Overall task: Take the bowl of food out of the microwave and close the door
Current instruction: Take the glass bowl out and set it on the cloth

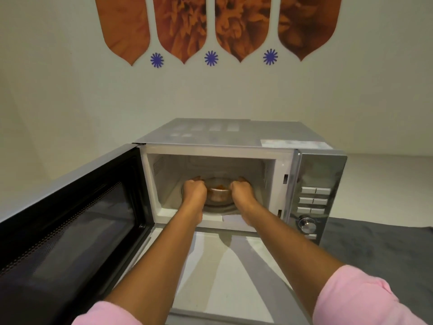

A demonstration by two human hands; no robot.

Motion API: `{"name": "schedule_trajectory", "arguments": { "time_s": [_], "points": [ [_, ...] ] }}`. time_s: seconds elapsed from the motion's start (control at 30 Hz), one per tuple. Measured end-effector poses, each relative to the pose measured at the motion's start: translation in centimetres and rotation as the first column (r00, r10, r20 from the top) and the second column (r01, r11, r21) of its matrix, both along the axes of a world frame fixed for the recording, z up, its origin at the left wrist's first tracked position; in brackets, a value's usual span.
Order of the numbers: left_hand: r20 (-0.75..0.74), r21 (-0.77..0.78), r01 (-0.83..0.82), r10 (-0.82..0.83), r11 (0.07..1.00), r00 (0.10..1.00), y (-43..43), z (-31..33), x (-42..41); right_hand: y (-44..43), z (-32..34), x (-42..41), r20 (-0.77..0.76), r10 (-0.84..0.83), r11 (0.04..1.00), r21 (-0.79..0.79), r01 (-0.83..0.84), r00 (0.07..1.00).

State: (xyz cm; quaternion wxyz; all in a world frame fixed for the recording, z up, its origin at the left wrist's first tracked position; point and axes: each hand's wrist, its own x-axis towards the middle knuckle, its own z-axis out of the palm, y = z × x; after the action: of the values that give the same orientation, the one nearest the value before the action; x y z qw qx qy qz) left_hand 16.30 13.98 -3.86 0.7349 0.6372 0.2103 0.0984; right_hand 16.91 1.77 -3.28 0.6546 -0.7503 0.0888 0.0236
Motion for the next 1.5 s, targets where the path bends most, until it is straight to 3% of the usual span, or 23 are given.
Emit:
{"name": "schedule_trajectory", "arguments": {
  "time_s": [0.2,0.33,0.7,0.83,1.27,1.5],
  "points": [
    [0.014,0.037,0.056,-0.057,0.998,0.998,-1.8,0.1,-5.7,-1.9,-0.3,-5.3,0.066,0.088,0.994,-0.073,-0.084,0.994],
    [0.041,0.031,0.025,-0.026,0.999,0.999,-2.9,-0.9,-8.9,-3.7,-0.8,-8.8,0.069,0.118,0.993,-0.014,-0.118,0.991],
    [0.08,-0.029,0.162,-0.159,0.986,0.984,-9.8,-3.2,-17.2,-11.6,-3.3,-18.4,0.152,0.074,0.997,0.012,-0.077,0.986],
    [0.063,-0.038,0.258,-0.255,0.965,0.965,-13.4,-4.2,-18.0,-14.8,-4.8,-20.1,0.17,-0.004,0.999,-0.051,0.012,0.985],
    [-0.041,-0.076,0.581,-0.585,0.81,0.81,-25.9,-6.8,-14.0,-26.4,-7.5,-20.0,0.15,-0.358,0.934,0.055,0.354,0.922],
    [0.036,-0.031,0.655,-0.654,0.755,0.756,-32.0,-8.4,-10.3,-31.1,-8.7,-17.7,0.127,-0.501,0.865,0.098,0.491,0.856]
  ]
}}
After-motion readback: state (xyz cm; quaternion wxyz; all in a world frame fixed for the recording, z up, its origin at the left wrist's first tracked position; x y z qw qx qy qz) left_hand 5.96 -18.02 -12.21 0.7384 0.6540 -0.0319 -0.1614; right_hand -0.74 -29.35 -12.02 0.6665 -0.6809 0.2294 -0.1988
